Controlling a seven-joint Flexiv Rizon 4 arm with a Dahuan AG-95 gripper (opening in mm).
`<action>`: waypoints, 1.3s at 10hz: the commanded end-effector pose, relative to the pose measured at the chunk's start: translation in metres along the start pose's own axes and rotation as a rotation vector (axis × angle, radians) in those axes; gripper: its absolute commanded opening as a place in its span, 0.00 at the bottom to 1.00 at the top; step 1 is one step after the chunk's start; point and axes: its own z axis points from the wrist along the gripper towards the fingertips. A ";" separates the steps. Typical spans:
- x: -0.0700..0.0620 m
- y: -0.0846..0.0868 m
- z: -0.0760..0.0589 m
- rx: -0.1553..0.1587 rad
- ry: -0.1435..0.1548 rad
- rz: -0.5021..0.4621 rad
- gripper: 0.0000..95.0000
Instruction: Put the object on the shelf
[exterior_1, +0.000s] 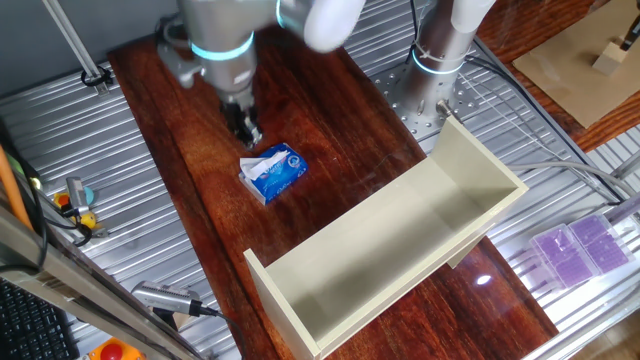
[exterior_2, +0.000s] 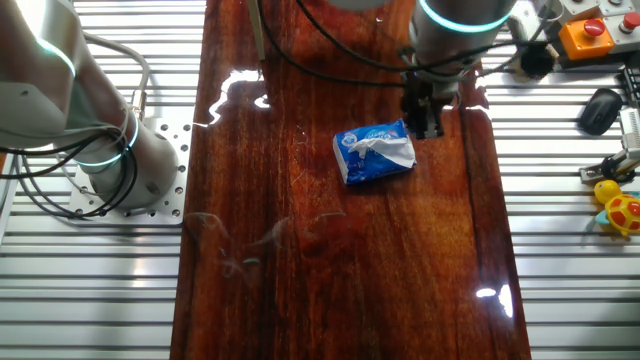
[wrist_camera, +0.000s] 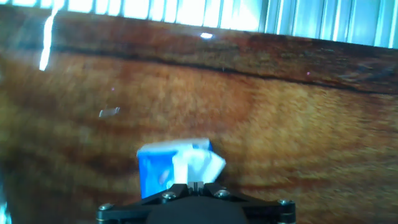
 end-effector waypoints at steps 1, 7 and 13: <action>0.000 -0.006 -0.004 -0.016 0.013 -0.066 0.00; 0.001 0.000 0.020 -0.064 0.033 -0.075 0.00; 0.008 0.008 0.052 -0.052 0.030 -0.060 0.40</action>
